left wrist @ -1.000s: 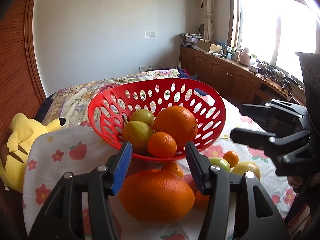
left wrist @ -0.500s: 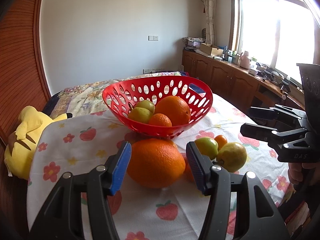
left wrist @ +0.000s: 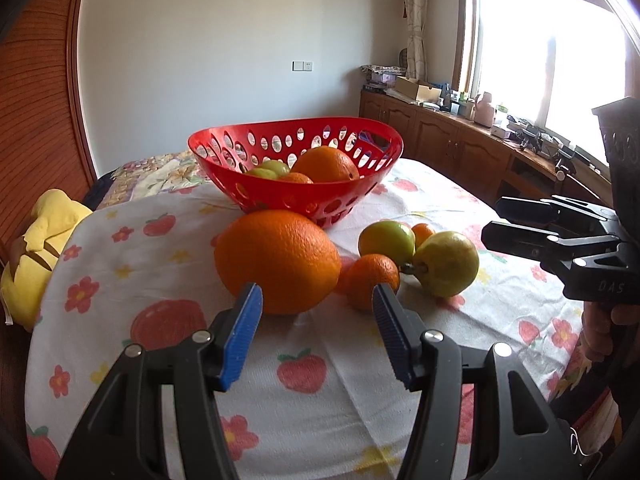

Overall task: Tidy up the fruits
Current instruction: 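Withdraw both open tools from the basket toward the remaining fruit, then close the right tool around the large yellow-green pear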

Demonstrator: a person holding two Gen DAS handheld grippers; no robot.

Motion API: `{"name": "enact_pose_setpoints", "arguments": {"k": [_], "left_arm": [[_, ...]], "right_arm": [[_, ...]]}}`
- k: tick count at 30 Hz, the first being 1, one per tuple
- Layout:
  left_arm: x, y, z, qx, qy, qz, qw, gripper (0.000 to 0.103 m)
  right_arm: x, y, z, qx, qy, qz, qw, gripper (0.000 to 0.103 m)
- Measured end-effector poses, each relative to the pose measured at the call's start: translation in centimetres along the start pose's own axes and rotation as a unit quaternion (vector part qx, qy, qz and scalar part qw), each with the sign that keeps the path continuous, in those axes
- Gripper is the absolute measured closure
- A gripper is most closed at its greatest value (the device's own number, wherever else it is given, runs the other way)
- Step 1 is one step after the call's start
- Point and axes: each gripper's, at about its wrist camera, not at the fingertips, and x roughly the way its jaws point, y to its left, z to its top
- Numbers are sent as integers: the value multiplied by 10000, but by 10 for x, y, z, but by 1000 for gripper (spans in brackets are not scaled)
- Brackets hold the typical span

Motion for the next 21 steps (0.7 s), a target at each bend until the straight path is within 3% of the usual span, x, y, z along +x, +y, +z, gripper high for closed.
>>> {"name": "enact_pose_setpoints", "arguments": {"k": [9, 21], "left_arm": [[5, -7, -12, 26, 30, -47, 10000, 45], [12, -19, -21, 31, 57, -189, 9998, 45]], "right_arm": [[13, 3, -17, 67, 178, 36, 9998, 36], [38, -6, -23, 294, 467, -135, 9984, 28]]}}
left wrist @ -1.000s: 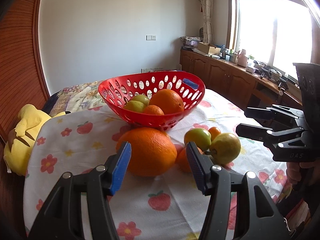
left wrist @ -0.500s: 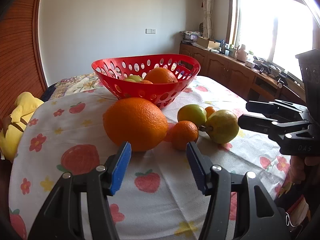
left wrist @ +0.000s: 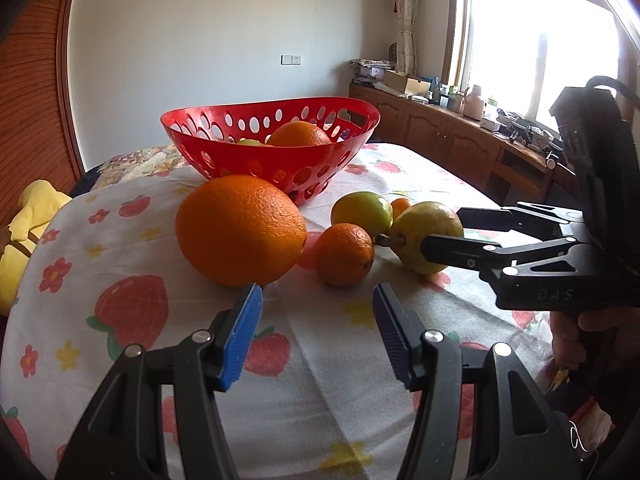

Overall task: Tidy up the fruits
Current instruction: 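Close the right tool around the large yellow-green pear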

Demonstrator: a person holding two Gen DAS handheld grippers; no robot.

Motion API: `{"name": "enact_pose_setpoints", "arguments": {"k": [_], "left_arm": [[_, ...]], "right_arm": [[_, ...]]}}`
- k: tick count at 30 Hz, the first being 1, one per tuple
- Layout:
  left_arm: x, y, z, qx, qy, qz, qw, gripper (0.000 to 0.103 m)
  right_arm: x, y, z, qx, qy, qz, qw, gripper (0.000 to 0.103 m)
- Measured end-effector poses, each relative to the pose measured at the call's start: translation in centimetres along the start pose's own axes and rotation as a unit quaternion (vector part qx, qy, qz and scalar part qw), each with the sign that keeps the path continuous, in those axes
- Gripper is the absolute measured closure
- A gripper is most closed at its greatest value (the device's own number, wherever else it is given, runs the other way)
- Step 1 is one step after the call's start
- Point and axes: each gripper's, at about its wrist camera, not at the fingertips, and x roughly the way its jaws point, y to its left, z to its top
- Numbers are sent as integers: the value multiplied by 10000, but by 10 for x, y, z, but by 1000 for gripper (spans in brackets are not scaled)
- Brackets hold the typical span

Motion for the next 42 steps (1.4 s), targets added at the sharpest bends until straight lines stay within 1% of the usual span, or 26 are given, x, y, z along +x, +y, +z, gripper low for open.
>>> {"name": "enact_pose_setpoints", "arguments": {"k": [6, 9, 17, 23, 24, 25, 29, 33, 35, 42], "left_arm": [[4, 0, -1, 3, 49, 31, 10000, 45], [5, -2, -2, 40, 55, 46, 10000, 45], [7, -2, -2, 67, 81, 64, 9999, 45], [7, -2, -2, 76, 94, 66, 9999, 45], [7, -2, -2, 74, 92, 69, 9999, 45], [7, -2, -2, 76, 96, 70, 9999, 45], [8, -2, -2, 77, 136, 69, 9999, 45], [11, -4, 2, 113, 209, 54, 9997, 45], [12, -8, 6, 174, 242, 5, 9996, 45], [18, -28, 23, 487, 161, 54, 9987, 45]], "right_arm": [[9, -3, 1, 53, 66, -60, 9999, 24], [12, -1, 2, -29, 101, -130, 9999, 22], [17, -2, 4, -136, 193, -251, 9994, 22], [20, -1, 2, -202, 304, -151, 9992, 23], [20, 0, 1, -208, 322, -129, 9992, 25], [20, 0, 0, -213, 331, -80, 9992, 28], [16, 2, -3, -250, 290, -77, 9992, 29], [4, -5, -8, -121, 167, -69, 9998, 29], [0, -7, -9, -113, 128, -71, 9998, 29], [-3, -18, -9, -92, 102, -149, 9998, 29]]}}
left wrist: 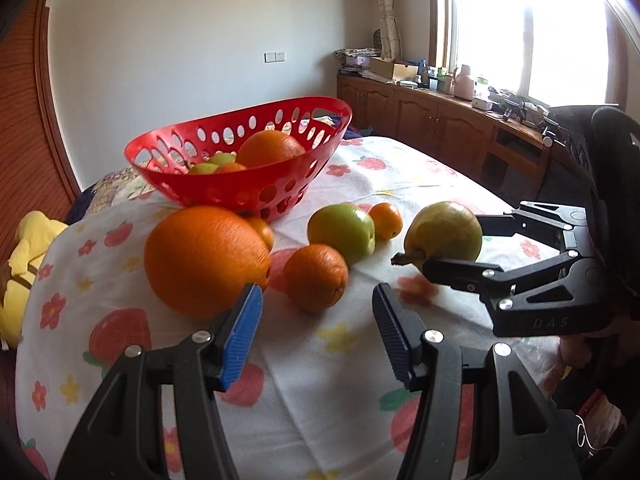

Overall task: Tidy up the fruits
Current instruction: 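Close the right tool around the large yellow-green pear, then grasp a small mandarin with the left tool while the right tool holds the pear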

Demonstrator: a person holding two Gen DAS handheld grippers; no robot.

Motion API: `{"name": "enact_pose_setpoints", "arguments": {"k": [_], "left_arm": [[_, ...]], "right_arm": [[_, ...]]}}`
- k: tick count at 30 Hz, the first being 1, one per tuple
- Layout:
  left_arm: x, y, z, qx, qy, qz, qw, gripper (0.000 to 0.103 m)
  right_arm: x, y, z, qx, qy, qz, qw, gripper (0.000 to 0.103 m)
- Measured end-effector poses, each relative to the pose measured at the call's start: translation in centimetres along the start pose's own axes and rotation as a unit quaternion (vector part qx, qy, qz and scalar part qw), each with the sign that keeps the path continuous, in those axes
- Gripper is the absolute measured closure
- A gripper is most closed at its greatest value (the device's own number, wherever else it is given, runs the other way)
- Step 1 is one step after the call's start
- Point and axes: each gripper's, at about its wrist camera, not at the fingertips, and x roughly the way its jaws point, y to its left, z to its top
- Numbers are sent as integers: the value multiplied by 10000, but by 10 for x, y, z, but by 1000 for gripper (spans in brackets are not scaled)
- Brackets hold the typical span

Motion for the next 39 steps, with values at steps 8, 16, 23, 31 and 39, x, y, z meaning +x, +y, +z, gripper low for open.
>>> {"name": "enact_pose_setpoints", "arguments": {"k": [8, 16, 23, 31, 39], "left_arm": [[22, -6, 11, 48, 204, 102, 9997, 53], [33, -14, 12, 173, 343, 329, 9987, 51], [39, -16, 12, 259, 389, 608, 9971, 50], [42, -17, 13, 322, 395, 700, 9962, 53], [36, -11, 11, 274, 433, 608, 9968, 62]], "right_arm": [[3, -1, -3, 21, 9, 20, 10000, 29], [5, -5, -4, 129, 22, 73, 9999, 29], [6, -1, -4, -16, 7, -32, 10000, 29], [7, 0, -5, 32, -3, -12, 10000, 29], [7, 0, -5, 41, 25, -18, 10000, 29]]}}
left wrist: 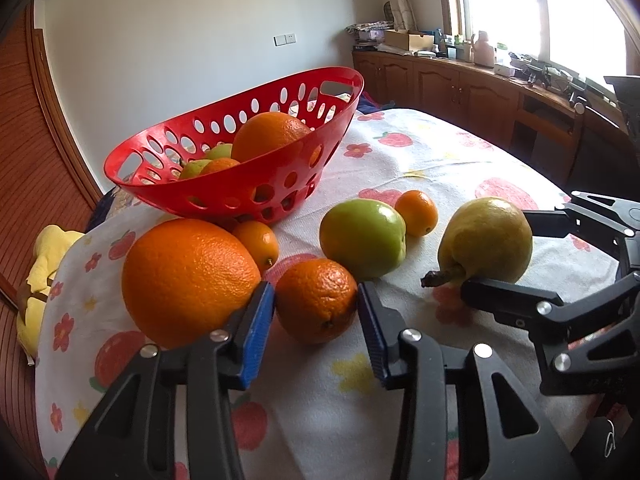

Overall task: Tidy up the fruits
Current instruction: 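Grasp a small mandarin with the left tool while the right tool holds the pear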

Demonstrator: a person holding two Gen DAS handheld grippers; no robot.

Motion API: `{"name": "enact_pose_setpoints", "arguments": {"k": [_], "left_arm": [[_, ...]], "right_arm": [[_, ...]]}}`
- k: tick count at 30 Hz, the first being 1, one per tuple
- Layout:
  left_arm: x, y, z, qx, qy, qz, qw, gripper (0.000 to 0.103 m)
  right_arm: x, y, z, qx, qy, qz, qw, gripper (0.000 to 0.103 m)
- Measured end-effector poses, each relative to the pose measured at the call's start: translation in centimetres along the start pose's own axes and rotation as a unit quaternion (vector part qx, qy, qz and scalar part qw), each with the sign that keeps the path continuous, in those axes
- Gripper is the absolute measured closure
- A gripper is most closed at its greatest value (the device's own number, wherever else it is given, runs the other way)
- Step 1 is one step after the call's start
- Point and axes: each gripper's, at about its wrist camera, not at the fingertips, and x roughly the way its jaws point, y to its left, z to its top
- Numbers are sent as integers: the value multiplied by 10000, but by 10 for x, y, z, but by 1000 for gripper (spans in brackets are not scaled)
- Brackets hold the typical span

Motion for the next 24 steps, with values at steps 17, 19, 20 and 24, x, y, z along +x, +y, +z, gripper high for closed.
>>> {"name": "enact_pose_setpoints", "arguments": {"k": [17, 19, 20, 24], "left_arm": [[-19, 0, -15, -129, 121, -434, 9989, 56], [-15, 1, -16, -139, 161, -434, 9988, 50], [-13, 1, -16, -148, 171, -463, 9987, 49], [-10, 0, -18, -142, 190, -476, 9986, 50]], "right_arm": [[-1, -1, 0, -13, 3, -6, 10000, 29], [-1, 0, 0, -13, 2, -5, 10000, 29], [-1, -1, 0, -13, 1, -5, 10000, 29], [-1, 0, 0, -11, 1, -4, 10000, 29]]}}
